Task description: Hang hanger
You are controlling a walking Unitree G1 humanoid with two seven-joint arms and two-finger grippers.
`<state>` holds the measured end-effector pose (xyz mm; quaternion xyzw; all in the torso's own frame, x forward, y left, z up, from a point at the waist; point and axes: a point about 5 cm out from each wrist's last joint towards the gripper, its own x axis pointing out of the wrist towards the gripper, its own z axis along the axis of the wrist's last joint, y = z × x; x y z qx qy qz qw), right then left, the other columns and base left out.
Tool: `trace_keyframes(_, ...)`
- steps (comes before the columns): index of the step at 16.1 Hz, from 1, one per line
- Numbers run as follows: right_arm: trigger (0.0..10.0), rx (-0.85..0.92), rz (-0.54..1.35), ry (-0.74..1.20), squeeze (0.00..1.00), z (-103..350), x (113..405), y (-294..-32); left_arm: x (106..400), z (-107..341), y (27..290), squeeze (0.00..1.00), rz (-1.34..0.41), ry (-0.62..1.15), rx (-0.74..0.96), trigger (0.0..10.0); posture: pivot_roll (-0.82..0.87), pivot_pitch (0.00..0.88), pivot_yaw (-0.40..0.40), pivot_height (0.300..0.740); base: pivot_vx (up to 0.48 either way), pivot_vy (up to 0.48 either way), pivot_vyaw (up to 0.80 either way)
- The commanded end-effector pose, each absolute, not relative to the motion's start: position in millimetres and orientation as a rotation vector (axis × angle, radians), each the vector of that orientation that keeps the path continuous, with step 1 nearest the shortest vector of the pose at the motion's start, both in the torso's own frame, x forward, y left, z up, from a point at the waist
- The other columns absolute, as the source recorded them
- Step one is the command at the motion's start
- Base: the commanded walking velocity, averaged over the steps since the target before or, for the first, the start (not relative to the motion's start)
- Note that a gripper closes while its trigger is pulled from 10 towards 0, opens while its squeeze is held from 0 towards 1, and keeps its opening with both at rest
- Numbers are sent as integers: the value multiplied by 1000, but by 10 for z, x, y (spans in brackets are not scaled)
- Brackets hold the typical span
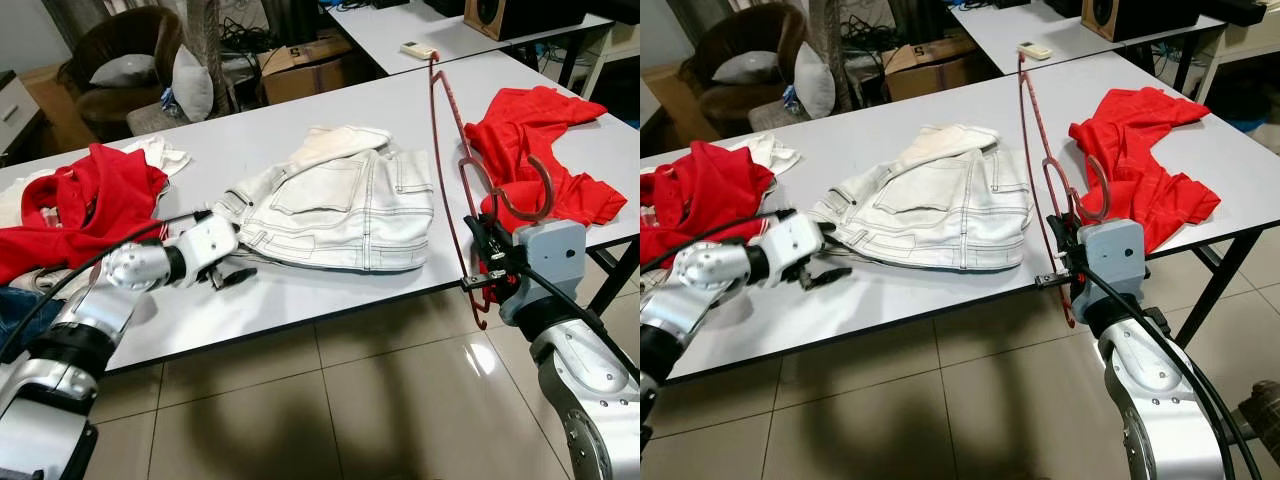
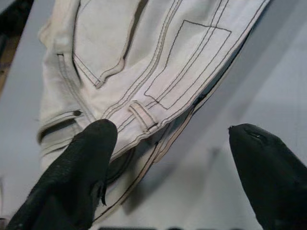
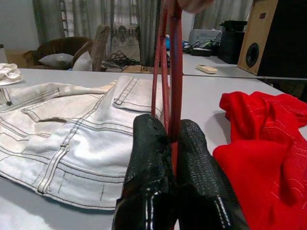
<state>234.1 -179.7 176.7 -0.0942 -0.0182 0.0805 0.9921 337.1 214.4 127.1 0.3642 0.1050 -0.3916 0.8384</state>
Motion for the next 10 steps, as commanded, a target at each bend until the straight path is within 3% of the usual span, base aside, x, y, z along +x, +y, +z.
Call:
trace_keyframes(1,10000,-180,173,-44,0,1757,2367,-1757,3381,1383,1998,1000,-849,96,772,10000,-146,0,198,740,0,0,0)
trace_keyframes(5,10000,-178,169,-55,0,1766,2389,-1720,3369,1213,1487,1000,-915,20,718,10000,-166,0,228,740,0,0,0)
trace_keyframes(6,10000,-187,166,-60,0,1776,2381,-1715,3381,1118,1355,235,-906,39,719,10000,-177,0,236,740,0,0,0)
trace_keyframes(7,10000,-183,159,-61,0,1777,2375,-1719,3388,1081,1316,0,-900,47,742,10000,-183,0,241,740,0,0,0)
trace_keyframes(10,10000,-179,141,-65,0,1774,2363,-1714,3462,981,1221,0,-819,73,840,10000,-201,0,256,740,0,0,0)
